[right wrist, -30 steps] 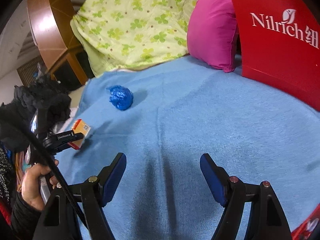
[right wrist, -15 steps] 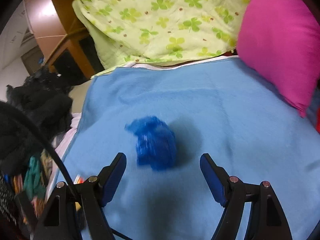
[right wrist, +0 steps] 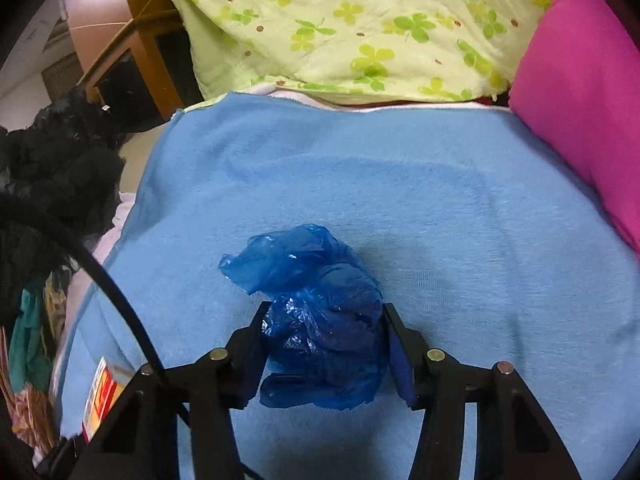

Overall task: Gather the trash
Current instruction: 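Carry the medicine box and blue bag in both tools to the red basket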

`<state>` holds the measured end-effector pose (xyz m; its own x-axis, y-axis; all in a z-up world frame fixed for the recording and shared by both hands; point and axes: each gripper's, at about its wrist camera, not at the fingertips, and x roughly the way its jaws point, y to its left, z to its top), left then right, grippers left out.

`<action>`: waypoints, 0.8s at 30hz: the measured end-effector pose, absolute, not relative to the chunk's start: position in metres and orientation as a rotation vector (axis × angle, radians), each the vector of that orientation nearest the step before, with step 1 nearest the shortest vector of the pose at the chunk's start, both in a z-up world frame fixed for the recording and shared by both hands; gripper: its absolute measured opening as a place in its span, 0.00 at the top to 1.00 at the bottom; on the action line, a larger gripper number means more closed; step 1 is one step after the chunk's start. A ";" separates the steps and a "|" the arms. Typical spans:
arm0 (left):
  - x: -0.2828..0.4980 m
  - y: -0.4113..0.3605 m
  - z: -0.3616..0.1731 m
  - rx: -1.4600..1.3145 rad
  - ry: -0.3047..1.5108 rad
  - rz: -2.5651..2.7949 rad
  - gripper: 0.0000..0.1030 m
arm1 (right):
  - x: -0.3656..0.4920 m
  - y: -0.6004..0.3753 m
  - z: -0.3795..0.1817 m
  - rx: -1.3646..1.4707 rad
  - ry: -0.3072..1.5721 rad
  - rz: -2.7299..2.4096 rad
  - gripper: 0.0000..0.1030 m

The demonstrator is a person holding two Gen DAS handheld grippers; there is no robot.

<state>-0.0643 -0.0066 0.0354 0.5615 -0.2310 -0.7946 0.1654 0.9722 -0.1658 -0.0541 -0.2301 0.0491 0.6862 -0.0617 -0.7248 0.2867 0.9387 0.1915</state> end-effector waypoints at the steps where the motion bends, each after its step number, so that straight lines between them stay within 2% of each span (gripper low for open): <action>1: -0.065 -0.007 0.036 -0.075 0.943 -0.235 0.41 | -0.066 -0.231 0.054 0.293 0.784 -0.202 0.46; 9: -0.078 -0.013 0.045 -0.034 0.880 -0.236 0.41 | -0.185 -0.240 0.085 0.340 0.721 -0.227 0.46; 16: -0.111 -0.025 0.051 0.040 0.850 -0.255 0.41 | -0.316 -0.247 0.089 0.481 0.655 -0.270 0.46; 24: -0.183 -0.029 0.067 0.118 0.850 -0.308 0.41 | -0.389 -0.232 0.089 0.540 0.590 -0.232 0.46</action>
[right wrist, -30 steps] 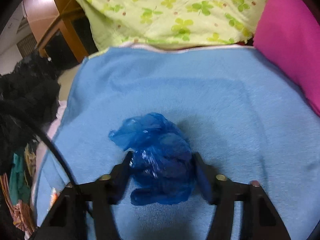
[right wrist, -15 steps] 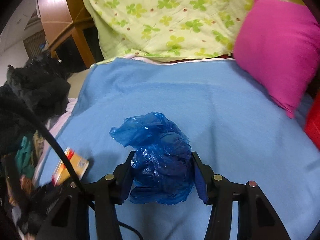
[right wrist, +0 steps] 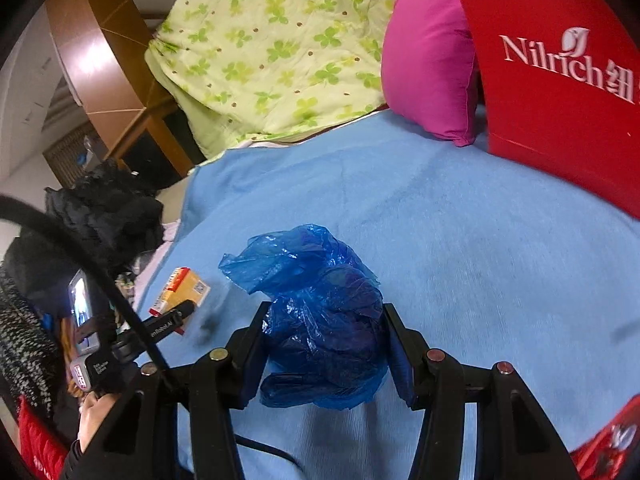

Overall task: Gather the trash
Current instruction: 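Carry the medicine box and blue bag in both tools to the red basket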

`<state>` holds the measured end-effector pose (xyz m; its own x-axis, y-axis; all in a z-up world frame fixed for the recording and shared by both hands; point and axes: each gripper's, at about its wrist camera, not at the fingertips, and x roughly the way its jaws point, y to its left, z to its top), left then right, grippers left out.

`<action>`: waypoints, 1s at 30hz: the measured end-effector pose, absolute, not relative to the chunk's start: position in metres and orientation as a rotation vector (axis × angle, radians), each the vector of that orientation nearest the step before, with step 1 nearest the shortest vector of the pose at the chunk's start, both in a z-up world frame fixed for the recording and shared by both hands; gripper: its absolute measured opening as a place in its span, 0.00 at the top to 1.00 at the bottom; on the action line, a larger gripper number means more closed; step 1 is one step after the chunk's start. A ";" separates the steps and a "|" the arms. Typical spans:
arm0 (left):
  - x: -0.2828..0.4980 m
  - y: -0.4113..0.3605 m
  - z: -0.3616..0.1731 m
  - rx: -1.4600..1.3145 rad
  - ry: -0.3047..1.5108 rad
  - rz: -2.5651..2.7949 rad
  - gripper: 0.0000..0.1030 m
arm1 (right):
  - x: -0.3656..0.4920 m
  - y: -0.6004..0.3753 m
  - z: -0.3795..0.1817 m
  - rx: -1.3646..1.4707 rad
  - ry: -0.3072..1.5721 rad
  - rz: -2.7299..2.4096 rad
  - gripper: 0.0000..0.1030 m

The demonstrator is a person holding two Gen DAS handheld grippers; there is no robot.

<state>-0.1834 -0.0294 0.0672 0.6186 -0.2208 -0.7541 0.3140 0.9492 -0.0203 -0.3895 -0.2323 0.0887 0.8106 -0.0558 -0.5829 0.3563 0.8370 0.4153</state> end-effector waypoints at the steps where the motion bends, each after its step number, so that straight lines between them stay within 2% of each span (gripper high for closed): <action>1: -0.190 -0.029 0.070 0.122 0.847 -0.310 0.41 | -0.397 -0.229 0.090 0.546 0.577 -0.225 0.46; 19: -0.295 -0.040 0.148 0.146 0.724 -0.446 0.41 | -0.504 -0.208 0.147 0.551 0.368 -0.203 0.46; 30: -0.313 -0.058 0.148 0.186 0.723 -0.494 0.41 | -0.532 -0.216 0.152 0.576 0.329 -0.227 0.46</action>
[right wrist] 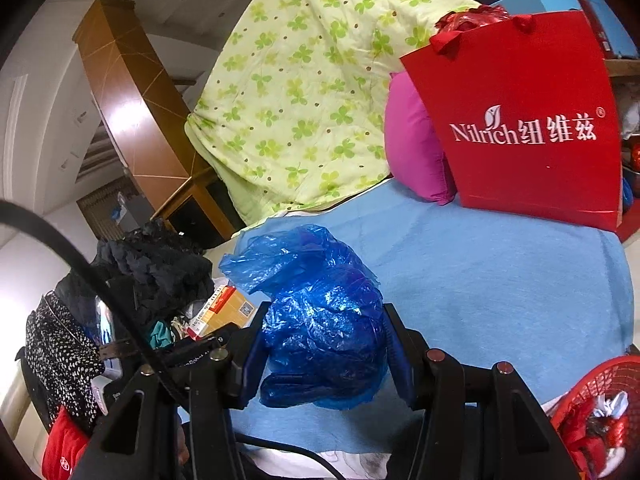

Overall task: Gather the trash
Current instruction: 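Carry the medicine box and blue bag in both tools to the red basket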

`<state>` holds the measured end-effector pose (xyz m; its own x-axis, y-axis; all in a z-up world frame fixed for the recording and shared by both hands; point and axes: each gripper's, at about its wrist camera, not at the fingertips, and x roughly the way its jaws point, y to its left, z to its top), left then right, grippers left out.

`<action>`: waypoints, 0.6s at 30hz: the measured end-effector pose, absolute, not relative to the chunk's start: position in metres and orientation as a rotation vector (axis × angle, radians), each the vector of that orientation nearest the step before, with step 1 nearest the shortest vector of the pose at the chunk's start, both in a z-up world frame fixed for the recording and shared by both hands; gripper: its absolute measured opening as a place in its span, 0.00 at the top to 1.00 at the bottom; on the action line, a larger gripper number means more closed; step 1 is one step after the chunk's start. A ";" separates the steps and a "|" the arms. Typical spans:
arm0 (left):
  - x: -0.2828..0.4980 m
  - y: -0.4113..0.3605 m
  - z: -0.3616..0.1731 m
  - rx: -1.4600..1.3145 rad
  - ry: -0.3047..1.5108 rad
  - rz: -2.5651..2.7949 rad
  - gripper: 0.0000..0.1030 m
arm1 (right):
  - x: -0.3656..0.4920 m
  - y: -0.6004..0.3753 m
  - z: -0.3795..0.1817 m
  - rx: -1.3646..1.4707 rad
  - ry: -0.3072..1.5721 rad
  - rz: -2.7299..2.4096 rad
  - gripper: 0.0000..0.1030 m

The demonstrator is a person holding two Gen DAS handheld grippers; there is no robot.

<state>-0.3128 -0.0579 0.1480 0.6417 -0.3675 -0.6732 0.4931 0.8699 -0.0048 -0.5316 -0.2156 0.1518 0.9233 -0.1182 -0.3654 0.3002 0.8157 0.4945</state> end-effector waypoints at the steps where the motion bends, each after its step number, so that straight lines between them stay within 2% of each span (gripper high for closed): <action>1: -0.313 -0.060 0.146 0.189 0.728 -0.497 0.41 | -0.534 -0.216 0.151 0.579 0.327 -0.230 0.46; 18: -0.336 -0.093 0.143 0.251 0.739 -0.574 0.41 | -0.582 -0.236 0.147 0.610 0.291 -0.336 0.46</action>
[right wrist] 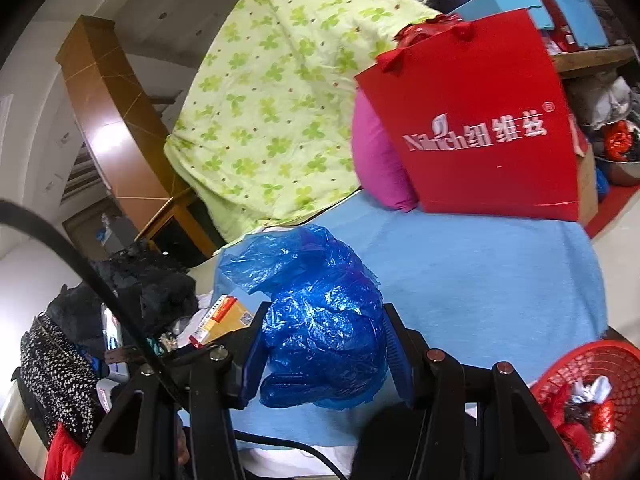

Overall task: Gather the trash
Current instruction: 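Carry the medicine box and blue bag in both tools to the red basket, then open the right tool over the basket to drop the blue bag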

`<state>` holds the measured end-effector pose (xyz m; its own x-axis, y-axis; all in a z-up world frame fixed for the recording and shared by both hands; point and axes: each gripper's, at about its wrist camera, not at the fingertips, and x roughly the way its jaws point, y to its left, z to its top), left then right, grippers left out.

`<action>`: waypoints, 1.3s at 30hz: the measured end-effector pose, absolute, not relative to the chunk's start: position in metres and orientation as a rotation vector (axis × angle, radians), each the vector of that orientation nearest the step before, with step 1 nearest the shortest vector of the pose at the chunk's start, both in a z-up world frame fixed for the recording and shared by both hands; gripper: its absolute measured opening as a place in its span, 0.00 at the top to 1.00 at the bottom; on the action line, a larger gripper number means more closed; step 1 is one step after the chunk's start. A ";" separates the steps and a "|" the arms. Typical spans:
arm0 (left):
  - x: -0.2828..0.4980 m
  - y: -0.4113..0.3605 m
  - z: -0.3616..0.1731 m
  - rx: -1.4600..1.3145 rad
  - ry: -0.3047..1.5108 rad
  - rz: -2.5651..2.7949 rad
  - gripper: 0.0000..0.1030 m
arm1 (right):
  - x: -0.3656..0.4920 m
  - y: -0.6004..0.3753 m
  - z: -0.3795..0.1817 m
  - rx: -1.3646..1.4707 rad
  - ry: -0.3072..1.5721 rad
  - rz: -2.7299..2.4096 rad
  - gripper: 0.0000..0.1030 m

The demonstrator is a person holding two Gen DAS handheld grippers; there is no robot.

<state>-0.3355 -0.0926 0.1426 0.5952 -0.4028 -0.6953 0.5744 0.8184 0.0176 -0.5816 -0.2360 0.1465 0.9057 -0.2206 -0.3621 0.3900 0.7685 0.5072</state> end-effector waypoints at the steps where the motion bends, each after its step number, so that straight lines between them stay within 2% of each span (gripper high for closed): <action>1: -0.338 -0.095 0.143 0.254 0.738 -0.581 0.41 | -0.587 -0.238 0.145 0.614 0.289 -0.353 0.46; 13: -0.389 -0.154 0.143 0.321 0.745 -0.781 0.41 | -0.679 -0.284 0.122 0.658 0.306 -0.625 0.46; 21: -0.442 -0.198 0.139 0.389 0.751 -0.934 0.41 | -0.746 -0.317 0.073 0.713 0.389 -0.833 0.46; 30: -0.490 -0.235 0.124 0.474 0.791 -1.044 0.41 | -0.772 -0.336 0.020 0.774 0.484 -0.908 0.46; 39: -0.516 -0.249 0.113 0.537 0.810 -1.087 0.41 | -0.777 -0.344 0.012 0.772 0.500 -0.922 0.46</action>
